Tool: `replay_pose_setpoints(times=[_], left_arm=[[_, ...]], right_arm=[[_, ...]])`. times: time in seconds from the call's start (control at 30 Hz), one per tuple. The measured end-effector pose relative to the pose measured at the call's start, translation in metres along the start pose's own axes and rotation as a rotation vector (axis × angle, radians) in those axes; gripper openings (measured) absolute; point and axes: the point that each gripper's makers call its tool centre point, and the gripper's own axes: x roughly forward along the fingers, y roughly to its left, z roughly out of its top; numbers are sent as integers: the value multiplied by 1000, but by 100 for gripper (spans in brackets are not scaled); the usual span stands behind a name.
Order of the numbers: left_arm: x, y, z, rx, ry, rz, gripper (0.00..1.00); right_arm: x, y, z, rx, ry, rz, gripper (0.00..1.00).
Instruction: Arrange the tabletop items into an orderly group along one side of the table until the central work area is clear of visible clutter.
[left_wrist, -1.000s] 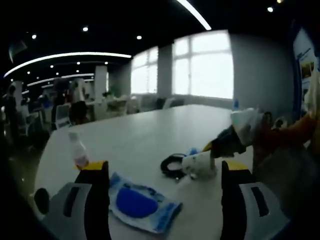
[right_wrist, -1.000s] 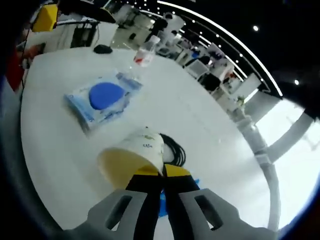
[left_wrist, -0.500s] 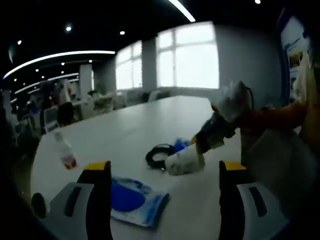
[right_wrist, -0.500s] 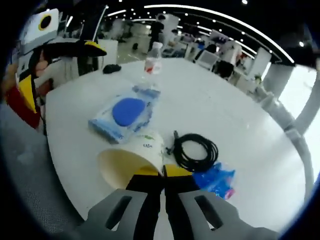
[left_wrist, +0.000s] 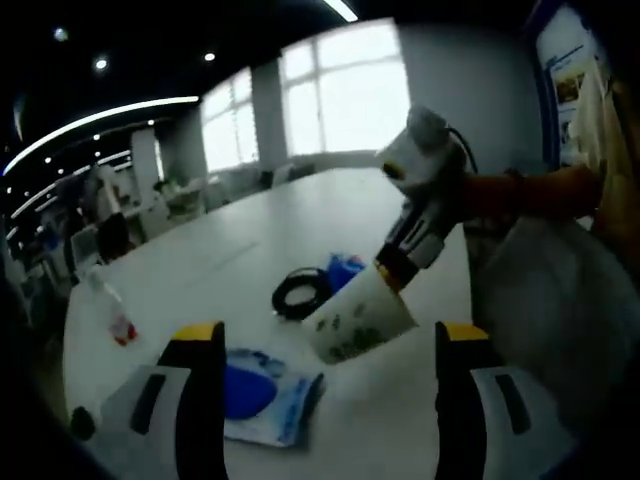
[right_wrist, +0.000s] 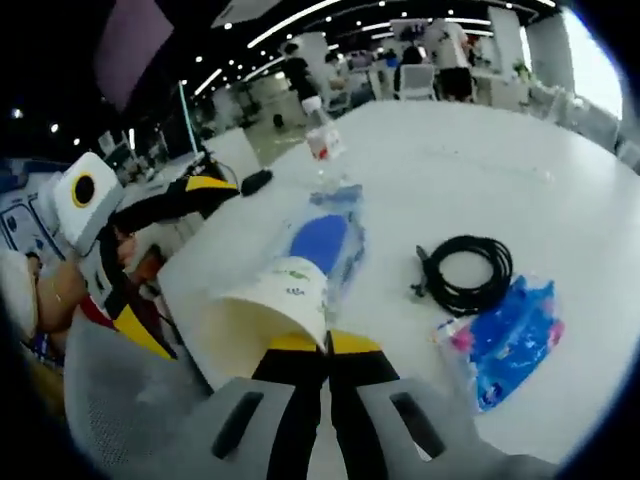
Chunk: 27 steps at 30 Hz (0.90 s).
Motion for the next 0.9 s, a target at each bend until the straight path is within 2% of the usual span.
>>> replay_pose_setpoints(times=[0.03, 0.13, 0.3, 0.43, 0.57, 0.83, 0.9], left_arm=[[1, -1, -1, 18, 10, -4, 83], [4, -7, -1, 77, 32, -12, 81], [7, -15, 5, 118, 19, -38, 78], [9, -18, 3, 153, 39, -46, 77], [10, -22, 0, 191, 59, -64, 72], [12, -33, -5, 344, 125, -96, 61], [13, -33, -8, 412, 155, -93, 59]], right_arm=[[0, 5, 1, 20, -4, 27, 1], [0, 10, 1, 32, -3, 45, 1], [1, 13, -5, 60, 31, 61, 1], [-2, 18, -3, 104, 25, 95, 1], [-2, 20, -7, 104, 51, 107, 1], [-1, 29, -12, 103, 79, 144, 1], [-1, 30, -14, 95, 87, 150, 1]])
